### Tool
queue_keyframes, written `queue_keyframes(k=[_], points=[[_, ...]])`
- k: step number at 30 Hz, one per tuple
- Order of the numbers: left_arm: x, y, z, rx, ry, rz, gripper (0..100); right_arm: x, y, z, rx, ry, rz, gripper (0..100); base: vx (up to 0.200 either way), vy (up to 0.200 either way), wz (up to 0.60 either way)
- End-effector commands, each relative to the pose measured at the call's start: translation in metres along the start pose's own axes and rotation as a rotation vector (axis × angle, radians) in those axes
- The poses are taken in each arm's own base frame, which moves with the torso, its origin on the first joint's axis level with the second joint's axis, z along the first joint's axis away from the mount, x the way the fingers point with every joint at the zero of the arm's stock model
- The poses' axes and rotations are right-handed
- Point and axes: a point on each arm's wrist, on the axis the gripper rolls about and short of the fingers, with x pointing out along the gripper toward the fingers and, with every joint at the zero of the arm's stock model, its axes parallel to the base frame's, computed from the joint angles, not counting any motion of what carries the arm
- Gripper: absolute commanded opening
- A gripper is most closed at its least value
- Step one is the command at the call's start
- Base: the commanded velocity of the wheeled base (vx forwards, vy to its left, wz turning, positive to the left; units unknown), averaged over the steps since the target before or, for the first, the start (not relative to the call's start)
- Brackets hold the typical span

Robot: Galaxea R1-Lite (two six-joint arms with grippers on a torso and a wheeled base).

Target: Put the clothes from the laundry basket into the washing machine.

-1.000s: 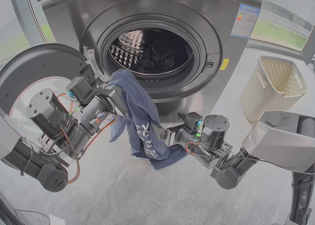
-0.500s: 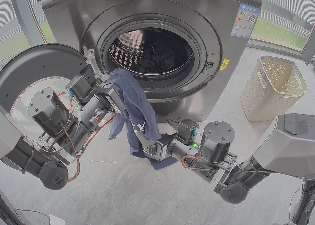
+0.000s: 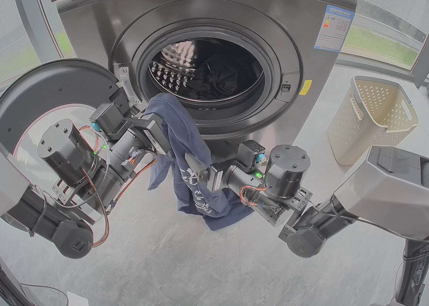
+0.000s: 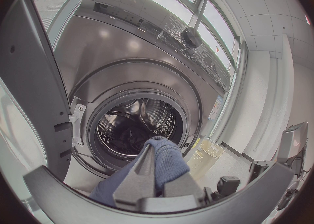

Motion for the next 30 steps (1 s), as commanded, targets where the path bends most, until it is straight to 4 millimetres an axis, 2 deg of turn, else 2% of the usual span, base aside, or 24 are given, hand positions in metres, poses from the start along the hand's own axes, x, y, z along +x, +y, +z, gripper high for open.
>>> queue_keyframes(k=[1,5,9,14,26,30], points=[[-0.002,-0.001,0.000,-0.001,0.003,-0.005,0,0.022,-0.025,-0.007,-0.019,-0.023,-0.056,100,0.000,0.000,0.00],[-0.002,-0.001,0.000,0.000,0.005,-0.003,0,0.021,-0.028,0.000,-0.019,-0.041,-0.064,100,0.000,0.000,0.00],[-0.001,0.002,-0.001,0.001,0.006,0.005,0,0.012,-0.051,0.024,-0.027,-0.075,-0.118,100,0.000,0.000,0.00],[-0.001,0.002,0.000,0.001,0.003,0.004,0,0.007,-0.079,0.037,-0.038,-0.096,-0.180,100,0.000,0.000,0.00],[-0.004,-0.003,0.005,-0.003,-0.009,-0.009,0,0.013,-0.111,0.031,-0.048,-0.084,-0.265,100,0.000,0.000,0.00],[-0.004,-0.007,0.005,-0.008,-0.007,-0.022,0,0.014,-0.108,0.022,-0.045,-0.067,-0.258,100,0.000,0.000,0.00]])
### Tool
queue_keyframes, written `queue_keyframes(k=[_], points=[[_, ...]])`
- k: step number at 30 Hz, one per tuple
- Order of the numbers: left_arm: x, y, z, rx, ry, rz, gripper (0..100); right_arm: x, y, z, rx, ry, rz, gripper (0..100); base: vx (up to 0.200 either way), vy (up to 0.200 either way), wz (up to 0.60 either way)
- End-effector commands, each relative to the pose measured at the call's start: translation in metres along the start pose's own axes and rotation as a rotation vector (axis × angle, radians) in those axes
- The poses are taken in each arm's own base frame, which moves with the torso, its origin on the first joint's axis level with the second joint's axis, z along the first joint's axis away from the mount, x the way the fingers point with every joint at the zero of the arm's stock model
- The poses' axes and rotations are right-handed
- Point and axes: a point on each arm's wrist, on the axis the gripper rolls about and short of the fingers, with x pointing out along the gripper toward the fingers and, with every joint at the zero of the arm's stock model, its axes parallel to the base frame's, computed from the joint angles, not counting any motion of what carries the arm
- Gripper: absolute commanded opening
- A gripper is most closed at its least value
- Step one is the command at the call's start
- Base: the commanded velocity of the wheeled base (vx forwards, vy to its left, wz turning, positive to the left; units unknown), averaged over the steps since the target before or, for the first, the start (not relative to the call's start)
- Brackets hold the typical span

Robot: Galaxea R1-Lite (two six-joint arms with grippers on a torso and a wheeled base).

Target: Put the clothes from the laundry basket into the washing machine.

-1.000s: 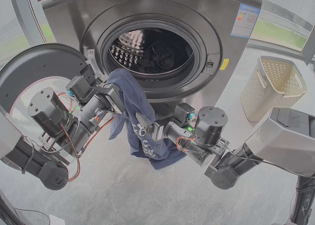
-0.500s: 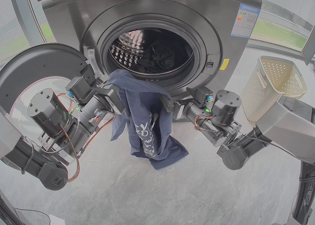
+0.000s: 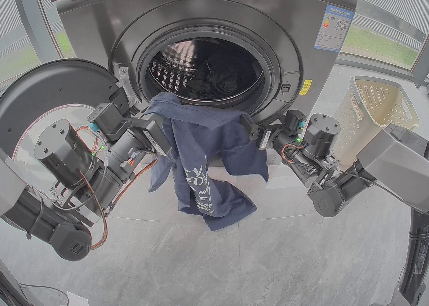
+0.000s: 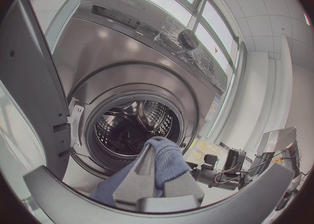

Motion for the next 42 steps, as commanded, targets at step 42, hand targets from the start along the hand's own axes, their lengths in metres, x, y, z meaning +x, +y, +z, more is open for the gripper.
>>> queue_keyframes(k=[42], points=[[0.002,-0.004,0.001,-0.005,-0.009,0.008,0,-0.057,0.089,-0.089,-0.038,0.287,0.234,100,0.000,0.000,0.00]])
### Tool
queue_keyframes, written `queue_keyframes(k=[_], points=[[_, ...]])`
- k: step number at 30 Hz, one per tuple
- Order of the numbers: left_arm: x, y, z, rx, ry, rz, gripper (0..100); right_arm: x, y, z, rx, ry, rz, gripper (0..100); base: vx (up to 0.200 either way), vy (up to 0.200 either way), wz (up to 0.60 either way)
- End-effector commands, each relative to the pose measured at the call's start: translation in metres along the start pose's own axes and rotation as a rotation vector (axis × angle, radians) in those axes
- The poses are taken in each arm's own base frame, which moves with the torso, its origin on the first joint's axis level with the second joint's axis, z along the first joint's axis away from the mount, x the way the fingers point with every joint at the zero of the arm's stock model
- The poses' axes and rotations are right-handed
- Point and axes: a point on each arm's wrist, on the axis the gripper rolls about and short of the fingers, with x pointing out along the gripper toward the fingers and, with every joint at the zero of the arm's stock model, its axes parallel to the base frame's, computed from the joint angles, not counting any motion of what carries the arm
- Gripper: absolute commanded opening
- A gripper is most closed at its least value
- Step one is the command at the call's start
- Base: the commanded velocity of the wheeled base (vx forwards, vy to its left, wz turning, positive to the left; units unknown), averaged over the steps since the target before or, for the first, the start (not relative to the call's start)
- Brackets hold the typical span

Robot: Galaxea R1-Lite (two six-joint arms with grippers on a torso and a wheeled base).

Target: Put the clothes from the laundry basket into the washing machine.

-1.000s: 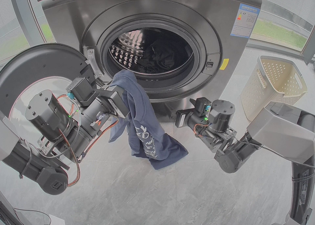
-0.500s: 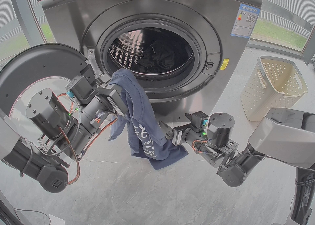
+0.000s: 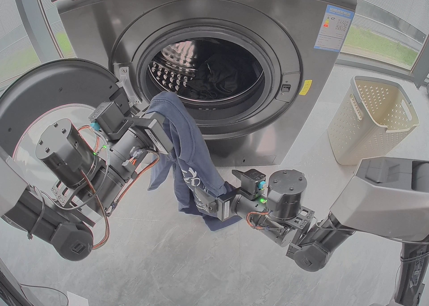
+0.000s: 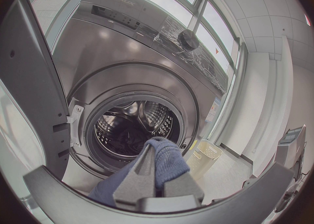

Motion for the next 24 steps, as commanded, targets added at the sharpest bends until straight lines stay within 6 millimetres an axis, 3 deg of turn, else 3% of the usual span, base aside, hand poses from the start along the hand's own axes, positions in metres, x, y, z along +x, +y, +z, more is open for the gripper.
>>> queue_keyframes(k=[1,6,12,17,24], points=[[0.000,-0.001,0.001,-0.001,-0.002,-0.003,0,0.021,-0.002,-0.025,-0.005,0.029,-0.010,100,0.000,0.000,0.00],[-0.001,-0.001,0.002,-0.001,-0.007,-0.003,0,0.034,-0.004,-0.035,-0.006,0.024,-0.015,100,0.000,0.000,0.00],[-0.001,-0.001,0.003,-0.001,-0.008,-0.005,0,0.051,-0.021,-0.041,-0.011,0.004,-0.063,100,0.000,0.000,0.00],[-0.001,-0.001,0.003,-0.003,-0.008,-0.005,0,0.054,-0.032,-0.033,-0.006,-0.021,-0.096,100,0.000,0.000,0.00],[0.000,0.000,0.000,-0.002,0.001,-0.004,0,0.046,-0.051,-0.007,0.000,-0.069,-0.141,100,0.000,0.000,0.00]])
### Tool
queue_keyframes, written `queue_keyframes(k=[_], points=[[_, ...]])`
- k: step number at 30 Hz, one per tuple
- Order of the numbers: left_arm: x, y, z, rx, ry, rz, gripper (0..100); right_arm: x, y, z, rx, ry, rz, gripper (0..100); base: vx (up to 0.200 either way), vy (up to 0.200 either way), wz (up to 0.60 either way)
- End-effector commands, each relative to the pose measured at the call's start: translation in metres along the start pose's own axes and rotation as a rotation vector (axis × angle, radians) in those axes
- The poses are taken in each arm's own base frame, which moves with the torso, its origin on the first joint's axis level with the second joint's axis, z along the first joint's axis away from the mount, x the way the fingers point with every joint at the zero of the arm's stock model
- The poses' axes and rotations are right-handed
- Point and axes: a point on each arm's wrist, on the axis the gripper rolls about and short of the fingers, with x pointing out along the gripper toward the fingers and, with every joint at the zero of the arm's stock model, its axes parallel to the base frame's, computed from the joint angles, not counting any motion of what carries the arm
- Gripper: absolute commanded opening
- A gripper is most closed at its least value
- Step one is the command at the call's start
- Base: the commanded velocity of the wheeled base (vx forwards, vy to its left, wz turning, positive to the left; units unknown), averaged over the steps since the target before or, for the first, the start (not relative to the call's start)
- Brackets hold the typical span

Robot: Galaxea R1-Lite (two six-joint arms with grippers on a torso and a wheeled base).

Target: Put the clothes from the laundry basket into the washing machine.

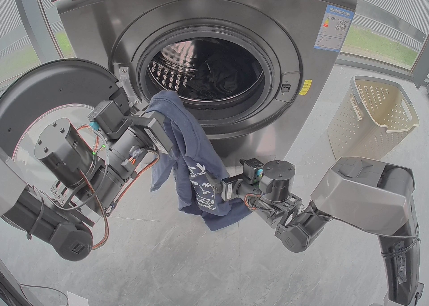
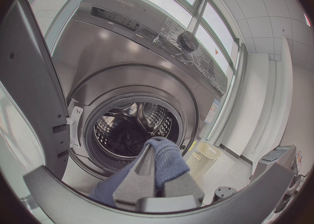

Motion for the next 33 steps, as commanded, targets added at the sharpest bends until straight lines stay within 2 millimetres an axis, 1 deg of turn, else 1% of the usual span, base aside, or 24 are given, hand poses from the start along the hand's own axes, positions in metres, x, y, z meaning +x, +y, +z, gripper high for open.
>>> queue_keyframes(k=[1,2,7,9,11,18,21,23,24,26,29,31,33], points=[[0.000,0.000,-0.002,0.000,0.006,0.001,0,-0.004,-0.010,0.015,0.003,-0.025,-0.021,100,0.000,0.000,0.00],[0.000,0.000,-0.003,0.000,0.007,0.003,0,-0.008,-0.013,0.021,0.004,-0.030,-0.028,100,0.000,0.000,0.00],[0.000,0.001,-0.003,0.000,0.009,0.003,0,-0.019,-0.019,0.031,0.004,-0.031,-0.039,100,0.000,0.000,0.00],[0.000,0.001,-0.003,0.000,0.010,0.003,0,-0.021,-0.020,0.035,0.003,-0.036,-0.042,100,0.000,0.000,0.00],[0.000,0.001,-0.003,0.000,0.009,0.003,0,-0.024,-0.022,0.043,0.003,-0.051,-0.044,100,0.000,0.000,0.00],[0.001,0.000,-0.002,0.000,0.006,0.003,0,-0.031,-0.028,0.054,0.005,-0.068,-0.052,100,0.000,0.000,0.00],[0.001,0.000,-0.002,0.000,0.006,0.003,0,-0.030,-0.028,0.052,0.004,-0.061,-0.051,100,0.000,0.000,0.00],[0.000,0.000,-0.002,0.000,0.004,0.002,0,-0.028,-0.024,0.050,0.004,-0.060,-0.042,100,0.000,0.000,0.00],[0.000,0.000,-0.001,0.000,0.003,0.002,0,-0.021,-0.021,0.038,0.002,-0.043,-0.035,100,0.000,0.000,0.00],[0.000,0.000,0.000,-0.001,-0.002,0.001,0,-0.013,-0.017,0.025,0.000,-0.026,-0.027,100,0.000,0.000,0.00],[0.000,0.000,0.001,-0.001,-0.003,0.001,0,-0.008,-0.009,0.015,0.001,-0.015,-0.011,100,0.000,0.000,0.00],[0.000,0.000,0.001,-0.001,-0.003,0.001,0,-0.006,0.002,0.006,-0.002,-0.001,0.007,100,0.000,0.000,0.00],[0.001,0.000,0.000,-0.001,-0.005,0.002,0,-0.005,0.006,0.002,-0.002,0.003,0.016,100,0.000,0.000,0.00]])
